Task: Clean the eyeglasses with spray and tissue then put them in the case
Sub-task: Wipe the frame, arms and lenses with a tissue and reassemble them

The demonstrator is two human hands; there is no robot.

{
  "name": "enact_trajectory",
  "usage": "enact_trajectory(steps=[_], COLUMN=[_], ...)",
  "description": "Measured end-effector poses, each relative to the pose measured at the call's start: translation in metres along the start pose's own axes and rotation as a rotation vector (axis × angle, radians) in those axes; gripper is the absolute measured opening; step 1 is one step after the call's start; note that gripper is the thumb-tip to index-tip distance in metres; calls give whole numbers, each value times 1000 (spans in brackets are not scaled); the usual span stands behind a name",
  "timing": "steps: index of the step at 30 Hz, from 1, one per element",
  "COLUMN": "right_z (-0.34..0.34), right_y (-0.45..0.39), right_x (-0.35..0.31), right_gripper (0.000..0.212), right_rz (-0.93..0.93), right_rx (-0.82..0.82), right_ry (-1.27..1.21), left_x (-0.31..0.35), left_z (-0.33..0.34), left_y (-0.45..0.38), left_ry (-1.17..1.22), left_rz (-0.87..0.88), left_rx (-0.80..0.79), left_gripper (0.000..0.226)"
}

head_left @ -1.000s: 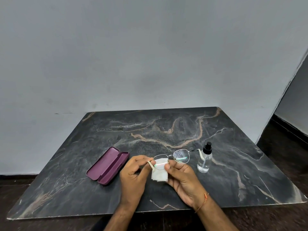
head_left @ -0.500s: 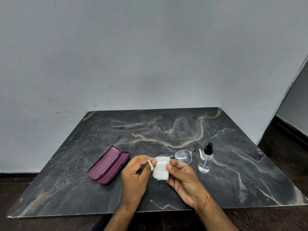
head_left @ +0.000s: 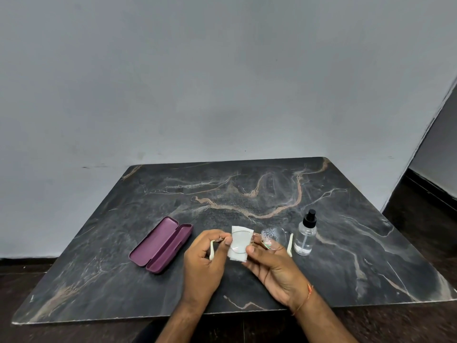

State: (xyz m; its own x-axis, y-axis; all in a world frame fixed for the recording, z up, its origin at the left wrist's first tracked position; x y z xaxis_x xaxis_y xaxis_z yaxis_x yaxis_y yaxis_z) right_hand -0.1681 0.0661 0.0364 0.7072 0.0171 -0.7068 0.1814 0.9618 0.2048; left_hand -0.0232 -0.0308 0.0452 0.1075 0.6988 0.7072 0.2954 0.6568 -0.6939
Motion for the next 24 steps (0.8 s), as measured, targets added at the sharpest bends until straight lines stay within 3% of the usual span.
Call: enact_trajectory(steps=[1,4,5,11,14,15,20,24], right_z=[-3,-7,-9,-5,0,0,-2,-3], right_y=[-3,-7,-7,-2,1,1,-2,-1], right_x=[1,2,3,1,-1,-1,-1,0], right_gripper=[32,85,91,78,29,24,53,67], right_rz=[-23,-40,-47,12,8,1,-62,23], right_rx=[0,31,38,8,-10,0,35,25], right_ry=[-8,-27,-20,-55,-16,-9,-67,-52], left_x=[0,-4,-5,-7,-5,-4,-6,-3], left_z=[0,0,1,1,1,1,1,1], left_y=[0,2,2,2,1,2,2,1], left_ry=[-1,-17,-21,-48,-23,-13,-13,15], left_rz=[2,10,10,19,5,-3,-30,-19], left_rx=[0,-3,-1,-7,8,13,2,-4], left_gripper=[6,6,8,4,4,4,5,4])
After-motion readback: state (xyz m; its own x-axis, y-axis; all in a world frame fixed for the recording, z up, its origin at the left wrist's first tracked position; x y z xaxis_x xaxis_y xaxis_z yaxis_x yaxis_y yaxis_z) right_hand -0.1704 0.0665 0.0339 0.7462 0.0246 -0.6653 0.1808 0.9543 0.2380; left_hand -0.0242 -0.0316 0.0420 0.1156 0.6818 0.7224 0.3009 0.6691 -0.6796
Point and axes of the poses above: each hand's wrist, its own y-axis away from the middle knuckle, its own z-axis out of the palm, x = y × z, the point moved 2 cm from there along -y, towards the middle knuckle, and after that the axes turned 9 degrees about z, right-handed, at the moved point
